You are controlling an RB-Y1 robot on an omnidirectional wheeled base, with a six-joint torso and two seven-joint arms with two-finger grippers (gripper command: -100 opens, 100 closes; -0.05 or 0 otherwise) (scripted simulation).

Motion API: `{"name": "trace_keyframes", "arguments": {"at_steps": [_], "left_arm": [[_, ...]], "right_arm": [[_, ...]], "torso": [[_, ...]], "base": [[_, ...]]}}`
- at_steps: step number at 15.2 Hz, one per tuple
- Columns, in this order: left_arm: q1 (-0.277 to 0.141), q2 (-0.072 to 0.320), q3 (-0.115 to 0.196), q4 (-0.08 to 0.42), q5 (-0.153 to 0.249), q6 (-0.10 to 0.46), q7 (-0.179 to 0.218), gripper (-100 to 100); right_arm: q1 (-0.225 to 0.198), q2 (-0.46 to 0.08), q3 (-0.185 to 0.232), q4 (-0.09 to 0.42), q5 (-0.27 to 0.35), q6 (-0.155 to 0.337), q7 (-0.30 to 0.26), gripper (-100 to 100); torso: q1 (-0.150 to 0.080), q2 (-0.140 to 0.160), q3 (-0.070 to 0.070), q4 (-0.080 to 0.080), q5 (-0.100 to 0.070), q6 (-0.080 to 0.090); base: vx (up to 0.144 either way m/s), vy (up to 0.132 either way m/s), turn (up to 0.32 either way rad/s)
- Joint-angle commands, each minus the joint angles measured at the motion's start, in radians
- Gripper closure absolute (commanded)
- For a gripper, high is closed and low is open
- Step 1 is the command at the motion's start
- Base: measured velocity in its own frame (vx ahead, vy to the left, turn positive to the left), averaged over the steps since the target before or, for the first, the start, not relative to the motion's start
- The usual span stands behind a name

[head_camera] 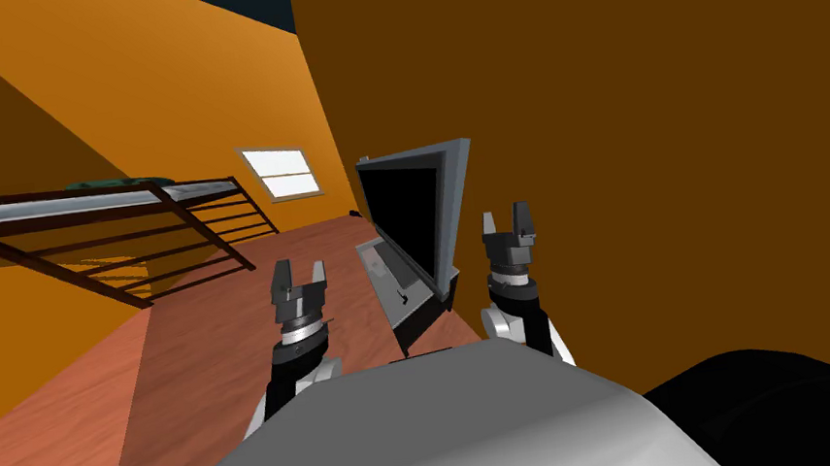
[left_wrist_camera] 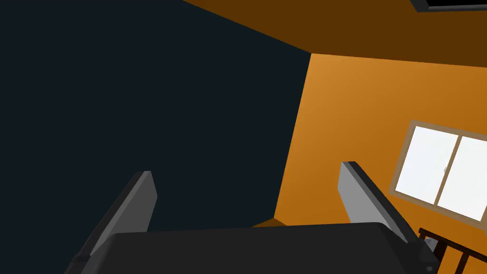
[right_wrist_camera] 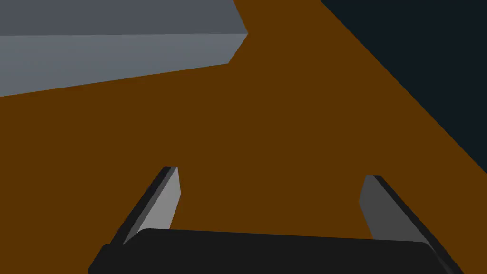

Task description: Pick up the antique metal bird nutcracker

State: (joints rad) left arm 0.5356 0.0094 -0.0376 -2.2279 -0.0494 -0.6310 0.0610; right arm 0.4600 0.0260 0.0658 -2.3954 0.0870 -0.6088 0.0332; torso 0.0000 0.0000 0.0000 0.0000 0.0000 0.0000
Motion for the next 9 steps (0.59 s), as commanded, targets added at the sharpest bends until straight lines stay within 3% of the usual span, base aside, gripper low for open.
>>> {"name": "trace_keyframes", "arguments": {"at_steps": [1, 5, 9], "left_arm": [[-0.003, 0.03, 0.002, 0.007, 0.004, 0.013, -0.003, -100], [-0.02, 0.117, 0.014, 0.052, 0.031, 0.09, -0.019, -100], [-0.033, 0.156, 0.024, 0.087, 0.051, 0.155, -0.031, -100]], "right_arm": [[0.0, 0.0, 0.0, 0.0, 0.0, 0.0, 0.0, 0], [0.0, 0.0, 0.0, 0.0, 0.0, 0.0, 0.0, 0], [0.0, 0.0, 0.0, 0.0, 0.0, 0.0, 0.0, 0]], "torso": [[0.0, 0.0, 0.0, 0.0, 0.0, 0.0], [0.001, 0.001, 0.001, 0.0, 0.0, 0.001], [0.0, 0.002, 0.001, 0.0, 0.0, 0.001]], "base": [[-0.004, -0.001, -0.061], [-0.021, -0.001, -0.198], [-0.031, -0.002, -0.197]]}}
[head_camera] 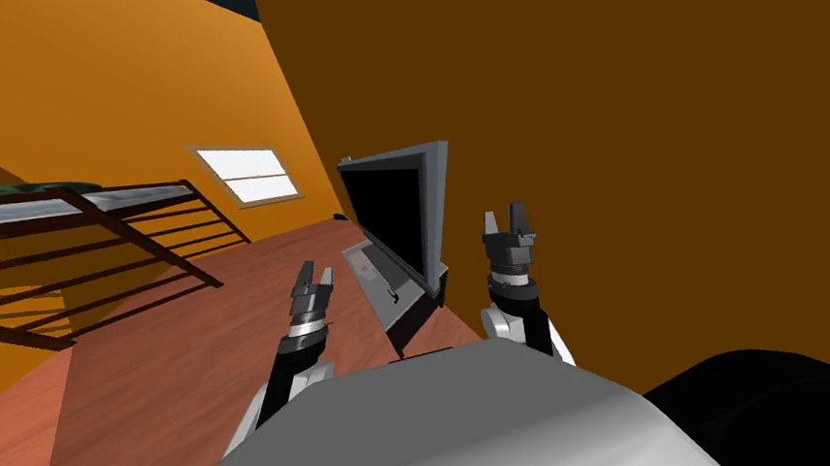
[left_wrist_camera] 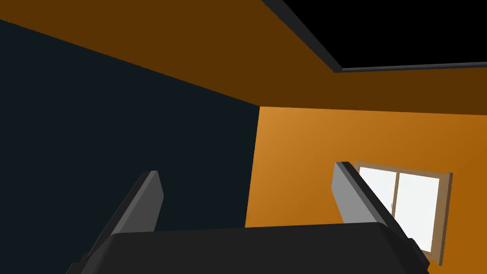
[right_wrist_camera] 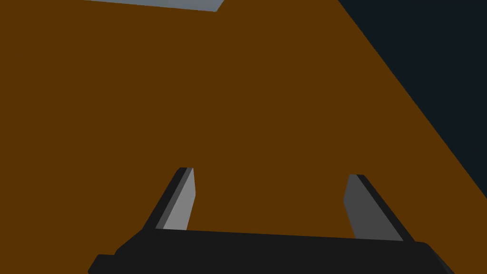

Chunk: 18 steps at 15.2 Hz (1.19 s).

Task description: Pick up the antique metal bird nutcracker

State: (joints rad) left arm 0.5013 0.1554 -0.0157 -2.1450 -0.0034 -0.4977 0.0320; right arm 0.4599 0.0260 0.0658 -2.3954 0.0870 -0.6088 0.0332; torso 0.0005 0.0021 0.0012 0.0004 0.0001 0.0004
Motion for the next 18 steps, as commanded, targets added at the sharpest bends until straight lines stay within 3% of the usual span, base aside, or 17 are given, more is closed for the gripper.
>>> {"name": "trace_keyframes", "arguments": {"at_steps": [1, 7, 9, 12, 14, 18], "left_arm": [[-0.007, 0.028, 0.008, 0.024, 0.017, 0.05, -0.009, -100], [-0.033, 0.078, 0.027, 0.094, 0.059, 0.166, -0.035, -100], [-0.033, 0.078, 0.027, 0.094, 0.059, 0.182, -0.035, -100], [-0.054, 0.108, 0.041, 0.148, 0.09, 0.255, -0.054, -100], [-0.054, 0.108, 0.041, 0.148, 0.09, 0.277, -0.054, -100], [-0.075, 0.134, 0.057, 0.206, 0.124, 0.376, -0.075, -100]], "right_arm": [[0.0, 0.0, 0.0, 0.0, 0.0, 0.0, 0.0, 0], [0.0, 0.0, 0.0, 0.0, 0.0, 0.0, 0.0, 0], [0.0, 0.0, 0.0, 0.0, 0.0, 0.0, 0.0, 0], [0.0, 0.0, 0.0, 0.0, 0.0, 0.0, 0.0, 0], [0.0, 0.0, 0.0, 0.0, 0.0, 0.0, 0.0, 0], [0.0, 0.0, 0.0, 0.0, 0.0, 0.0, 0.0, 0]], "torso": [[0.0, 0.0, 0.0, 0.0, 0.0, 0.0], [0.0, -0.001, 0.0, 0.0, 0.0, 0.0], [0.0, -0.001, 0.0, 0.0, 0.0, 0.0], [0.0, -0.001, -0.001, 0.0, 0.0, 0.0], [0.001, -0.001, -0.001, 0.0, 0.0, 0.0], [0.003, 0.001, 0.0, 0.0, 0.001, 0.0]], "base": [[-0.025, -0.004, -0.228], [-0.021, 0.0, -0.212], [-0.016, 0.005, -0.125], [-0.012, -0.001, -0.242], [-0.021, 0.015, -0.132], [-0.04, 0.031, -0.177]]}}
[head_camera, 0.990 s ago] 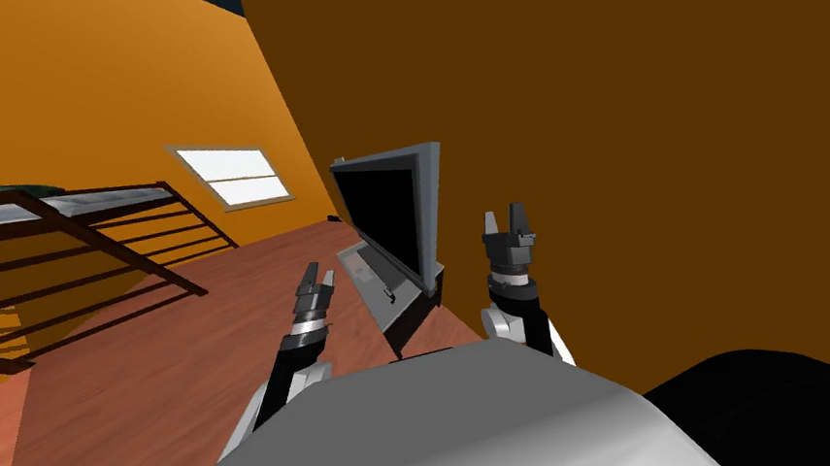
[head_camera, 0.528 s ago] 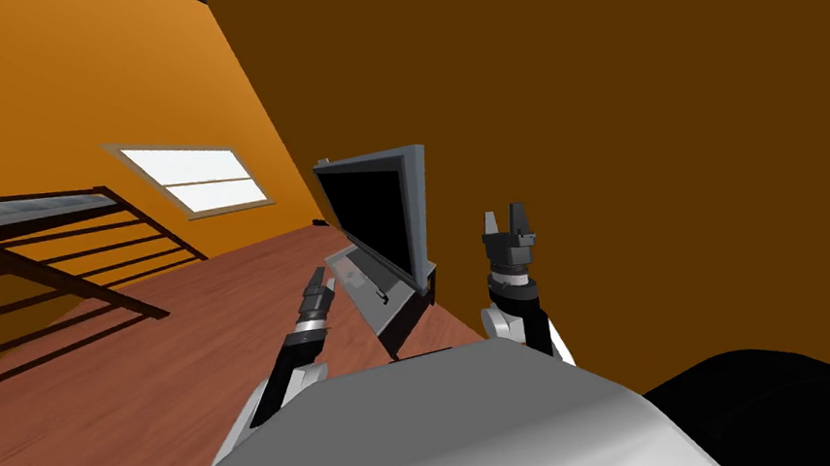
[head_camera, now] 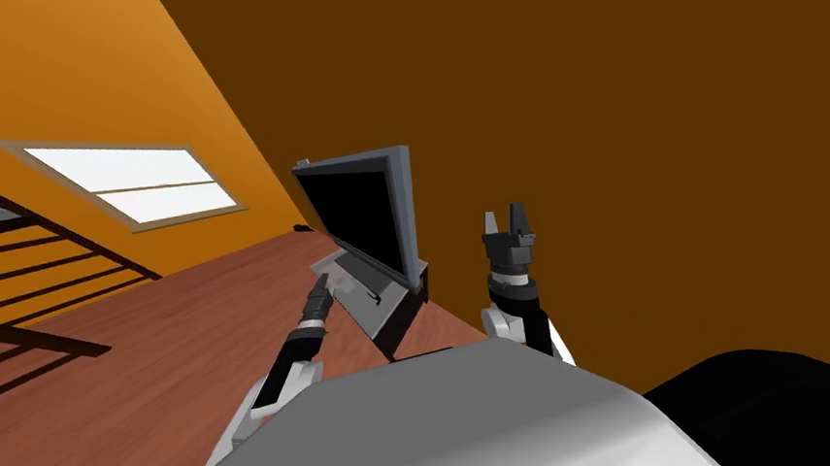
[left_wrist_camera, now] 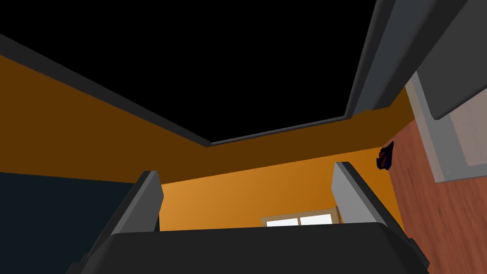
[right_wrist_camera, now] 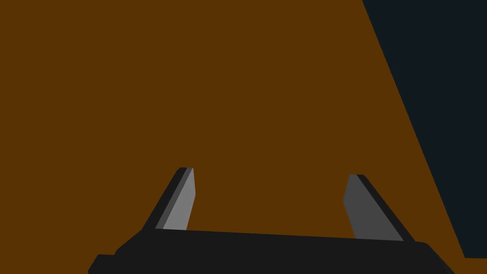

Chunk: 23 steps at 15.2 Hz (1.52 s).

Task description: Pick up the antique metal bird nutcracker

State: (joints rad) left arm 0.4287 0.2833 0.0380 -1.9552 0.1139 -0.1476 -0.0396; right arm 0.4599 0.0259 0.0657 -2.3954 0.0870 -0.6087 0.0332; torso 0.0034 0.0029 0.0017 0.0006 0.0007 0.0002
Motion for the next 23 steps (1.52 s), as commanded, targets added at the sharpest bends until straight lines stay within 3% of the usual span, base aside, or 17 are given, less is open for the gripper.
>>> {"name": "trace_keyframes", "arguments": {"at_steps": [1, 2, 4, 5, 7, 8, 10, 11, 13, 14, 16, 17, 19, 20, 22, 23], "left_arm": [[-0.003, 0.006, 0.003, 0.016, 0.007, 0.029, -0.003, -100], [-0.014, 0.018, 0.012, 0.046, 0.025, 0.067, -0.014, -100], [-0.014, 0.018, 0.012, 0.046, 0.025, 0.083, -0.014, -100], [-0.025, 0.03, 0.02, 0.077, 0.043, 0.117, -0.025, -100], [-0.025, 0.03, 0.02, 0.077, 0.043, 0.137, -0.025, -100], [-0.037, 0.04, 0.028, 0.109, 0.061, 0.163, -0.036, -100], [-0.037, 0.04, 0.028, 0.109, 0.061, 0.192, -0.036, -100], [-0.049, 0.05, 0.037, 0.141, 0.08, 0.223, -0.048, -100], [-0.049, 0.05, 0.037, 0.141, 0.08, 0.248, -0.048, -100], [-0.06, 0.059, 0.045, 0.173, 0.099, 0.279, -0.059, -100], [-0.06, 0.059, 0.045, 0.173, 0.099, 0.305, -0.059, -100], [-0.072, 0.068, 0.054, 0.206, 0.118, 0.333, -0.07, -100], [-0.072, 0.068, 0.054, 0.206, 0.118, 0.361, -0.07, -100], [-0.084, 0.076, 0.062, 0.238, 0.136, 0.39, -0.082, -100], [-0.084, 0.076, 0.062, 0.238, 0.136, 0.418, -0.082, -100], [-0.095, 0.083, 0.07, 0.271, 0.155, 0.446, -0.093, -100]], "right_arm": [[0.0, 0.0, 0.0, 0.0, 0.0, 0.0, 0.0, 0], [0.0, 0.0, 0.0, 0.0, 0.0, 0.0, 0.0, 0], [0.0, 0.0, 0.0, 0.0, 0.0, 0.0, 0.0, 0], [0.0, 0.0, 0.0, 0.0, 0.0, 0.0, 0.0, 0], [0.0, 0.0, 0.0, 0.0, 0.0, 0.0, 0.0, 0], [0.0, 0.0, 0.0, 0.0, 0.0, 0.0, 0.0, 0], [0.0, 0.0, 0.0, 0.0, 0.0, 0.0, 0.0, 0], [0.0, 0.0, 0.0, 0.0, 0.0, 0.0, 0.0, 0], [0.0, 0.0, 0.0, 0.0, 0.0, 0.0, 0.0, 0], [0.0, 0.0, 0.0, 0.0, 0.0, 0.0, 0.0, 0], [0.0, 0.0, 0.0, 0.0, 0.0, 0.0, 0.0, 0], [0.0, 0.0, 0.0, 0.0, 0.0, 0.0, 0.0, 0], [0.0, 0.0, 0.0, 0.0, 0.0, 0.0, 0.0, 0], [0.0, 0.0, 0.0, 0.0, 0.0, 0.0, 0.0, 0], [0.0, 0.0, 0.0, 0.0, 0.0, 0.0, 0.0, 0], [0.0, 0.0, 0.0, 0.0, 0.0, 0.0, 0.0, 0]], "torso": [[0.0, 0.0, 0.0, 0.0, 0.0, 0.0], [0.0, -0.001, 0.0, 0.0, 0.0, 0.0], [0.0, 0.0, 0.0, 0.0, 0.0, 0.0], [0.0, 0.0, 0.0, 0.0, 0.0, 0.0], [-0.001, 0.0, 0.0, 0.0, 0.0, 0.0], [-0.002, -0.001, -0.001, 0.0, 0.0, 0.0], [-0.002, -0.002, -0.001, 0.0, 0.0, 0.0], [-0.003, -0.003, -0.002, -0.001, -0.001, 0.0], [-0.004, -0.008, -0.004, -0.001, -0.001, 0.001], [-0.004, -0.008, -0.005, -0.002, -0.001, 0.0], [-0.002, -0.008, -0.004, -0.002, 0.0, 0.0], [-0.001, -0.007, -0.004, -0.002, 0.0, 0.0], [-0.001, -0.005, -0.003, -0.001, 0.0, 0.0], [-0.001, -0.005, -0.003, -0.001, 0.0, 0.0], [-0.001, -0.005, -0.003, -0.001, 0.0, 0.0], [-0.001, -0.005, -0.003, -0.001, 0.0, 0.0]], "base": [[-0.022, 0.027, -0.09], [-0.034, 0.025, -0.143], [-0.041, 0.033, -0.181], [-0.03, 0.012, -0.153], [-0.028, 0.01, -0.194], [-0.016, 0.001, -0.155], [-0.002, -0.007, -0.174], [0.041, -0.021, -0.31], [0.085, -0.016, -0.338], [0.039, -0.006, -0.273], [0.053, 0.022, -0.199], [0.003, 0.008, -0.184], [0.015, 0.028, -0.189], [0.014, 0.028, -0.282], [0.009, 0.03, -0.18], [0.003, 0.025, -0.204]]}}
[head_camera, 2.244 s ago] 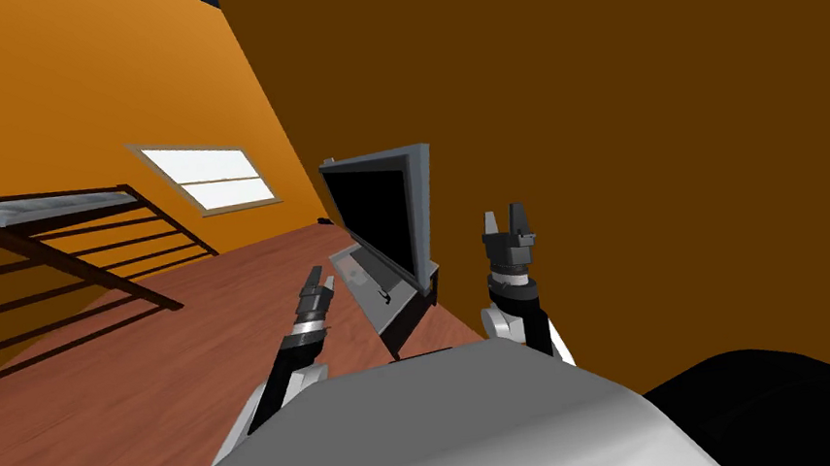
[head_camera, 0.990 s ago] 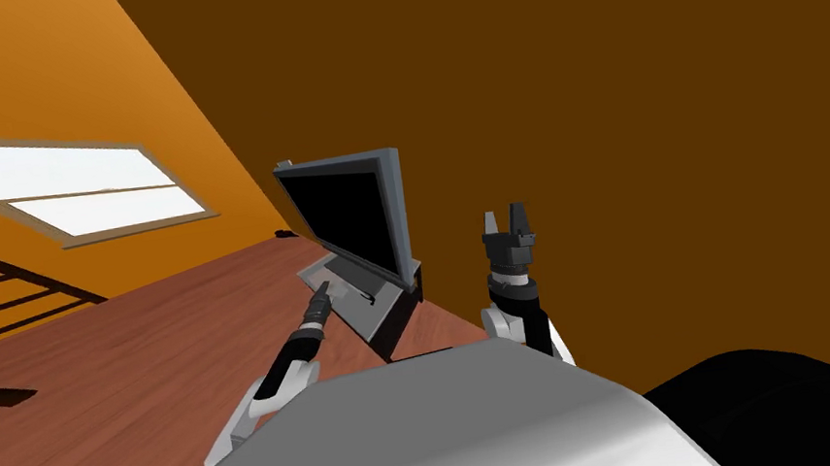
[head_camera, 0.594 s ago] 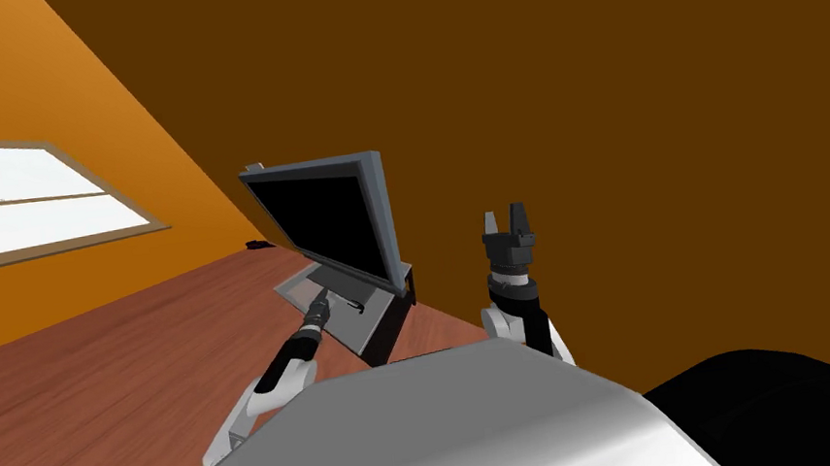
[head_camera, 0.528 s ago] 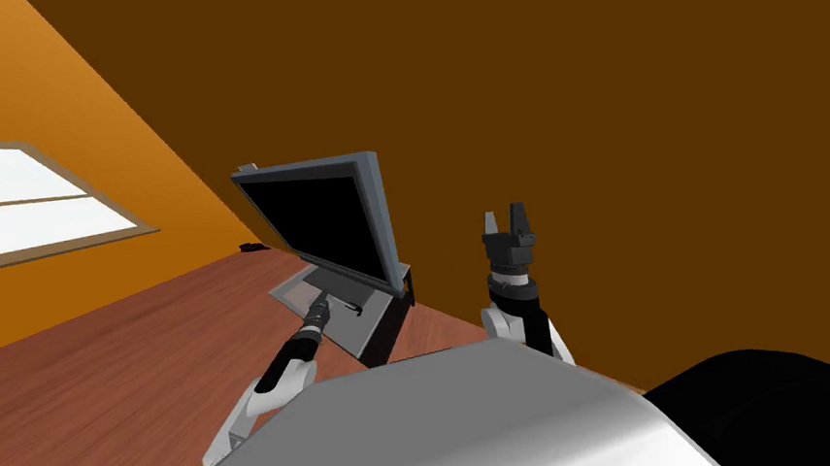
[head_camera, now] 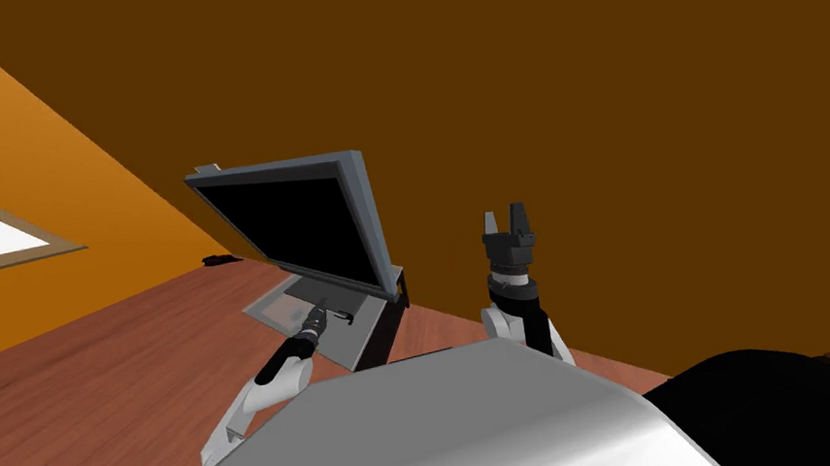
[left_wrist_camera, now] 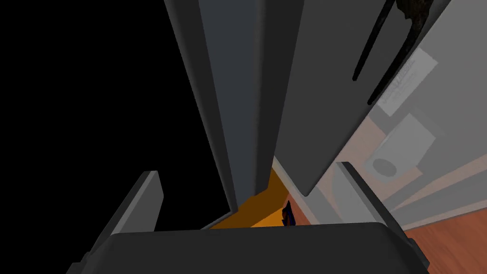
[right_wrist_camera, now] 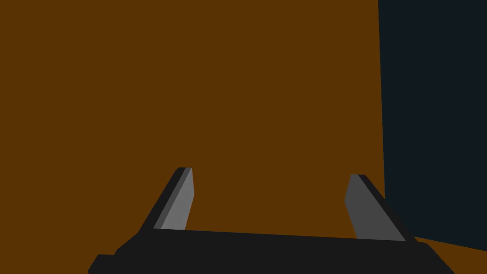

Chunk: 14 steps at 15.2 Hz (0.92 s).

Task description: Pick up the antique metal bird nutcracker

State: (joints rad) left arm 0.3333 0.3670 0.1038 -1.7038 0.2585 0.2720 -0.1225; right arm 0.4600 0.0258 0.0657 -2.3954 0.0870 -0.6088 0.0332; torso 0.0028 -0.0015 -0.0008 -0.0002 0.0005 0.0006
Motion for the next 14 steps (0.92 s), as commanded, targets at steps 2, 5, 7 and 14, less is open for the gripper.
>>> {"name": "trace_keyframes", "arguments": {"at_steps": [2, 5, 7, 14], "left_arm": [[0.0, -0.001, 0.005, 0.02, 0.01, 0.055, -0.011, -100], [-0.011, 0.006, 0.013, 0.052, 0.029, 0.11, -0.022, -100], [-0.023, 0.012, 0.021, 0.084, 0.047, 0.163, -0.033, -100], [-0.044, 0.022, 0.037, 0.147, 0.083, 0.273, -0.055, -100]], "right_arm": [[0.0, 0.0, 0.0, 0.0, 0.0, 0.0, 0.0, 0], [0.0, 0.0, 0.0, 0.0, 0.0, 0.0, 0.0, 0], [0.0, 0.0, 0.0, 0.0, 0.0, 0.0, 0.0, 0], [0.0, 0.0, 0.0, 0.0, 0.0, 0.0, 0.0, 0]], "torso": [[0.0, 0.0, 0.0, 0.0, 0.0, 0.0], [0.0, 0.0, 0.0, 0.0, 0.0, 0.0], [0.0, 0.0, 0.0, 0.0, 0.0, 0.0], [0.0, 0.0, 0.0, 0.0, 0.0, 0.0]], "base": [[0.001, 0.025, -0.182], [0.004, 0.024, -0.196], [0.002, 0.027, -0.243], [0.004, 0.028, -0.177]]}}
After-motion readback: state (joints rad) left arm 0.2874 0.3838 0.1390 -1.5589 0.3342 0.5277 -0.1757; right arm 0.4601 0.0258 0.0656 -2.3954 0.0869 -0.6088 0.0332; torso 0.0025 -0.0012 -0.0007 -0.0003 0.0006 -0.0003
